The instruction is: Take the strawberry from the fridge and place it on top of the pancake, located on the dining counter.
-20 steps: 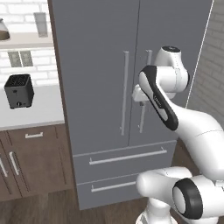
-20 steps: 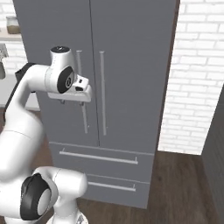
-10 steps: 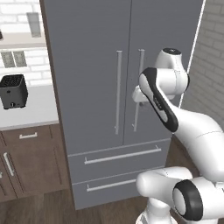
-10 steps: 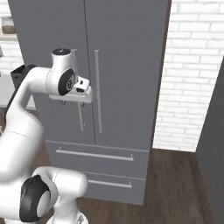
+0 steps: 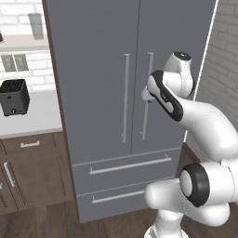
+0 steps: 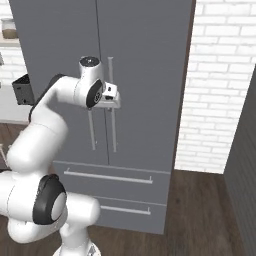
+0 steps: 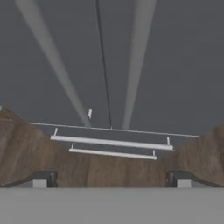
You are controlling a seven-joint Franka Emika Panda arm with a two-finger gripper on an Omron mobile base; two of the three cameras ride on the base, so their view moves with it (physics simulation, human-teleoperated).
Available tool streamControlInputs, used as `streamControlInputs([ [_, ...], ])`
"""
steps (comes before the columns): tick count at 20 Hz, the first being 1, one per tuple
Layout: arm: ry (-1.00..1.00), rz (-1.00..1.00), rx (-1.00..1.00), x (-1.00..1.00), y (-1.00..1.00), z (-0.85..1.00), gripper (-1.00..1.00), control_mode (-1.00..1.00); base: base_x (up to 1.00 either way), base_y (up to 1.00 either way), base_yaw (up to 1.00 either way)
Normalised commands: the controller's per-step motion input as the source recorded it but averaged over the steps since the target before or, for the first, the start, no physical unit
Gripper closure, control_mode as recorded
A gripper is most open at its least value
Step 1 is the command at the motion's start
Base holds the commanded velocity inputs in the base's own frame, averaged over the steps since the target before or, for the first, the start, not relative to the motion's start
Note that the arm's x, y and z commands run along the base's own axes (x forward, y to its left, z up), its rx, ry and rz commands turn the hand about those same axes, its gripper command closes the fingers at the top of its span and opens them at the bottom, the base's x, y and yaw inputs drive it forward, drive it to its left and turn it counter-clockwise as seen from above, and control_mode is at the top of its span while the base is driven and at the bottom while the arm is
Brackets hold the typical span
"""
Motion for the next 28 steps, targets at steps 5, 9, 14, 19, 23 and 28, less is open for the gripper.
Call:
streamControlInputs([
  [5,-0.36,0.00,-0.04,0.84,-0.07,-0.01,-1.00,-1.00,0.00,0.00,0.00],
  [9,-0.04,-0.13,0.00,0.75,-0.06,0.00,-1.00,-1.00,0.00,0.00,0.00],
  [14,0.01,-0.11,0.01,0.88,-0.09,0.00,-1.00,-1.00,0.00,0.00,0.00],
  [19,0.00,0.00,0.00,0.58,-0.01,-0.08,-1.00,-1.00,0.00,0.00,0.00],
  [23,0.00,0.00,0.00,0.51,-0.07,-0.06,-1.00,-1.00,0.00,0.00,0.00],
  [28,-0.05,0.00,0.00,0.41,-0.08,-0.06,1.00,-1.00,0.00,0.00,0.00],
])
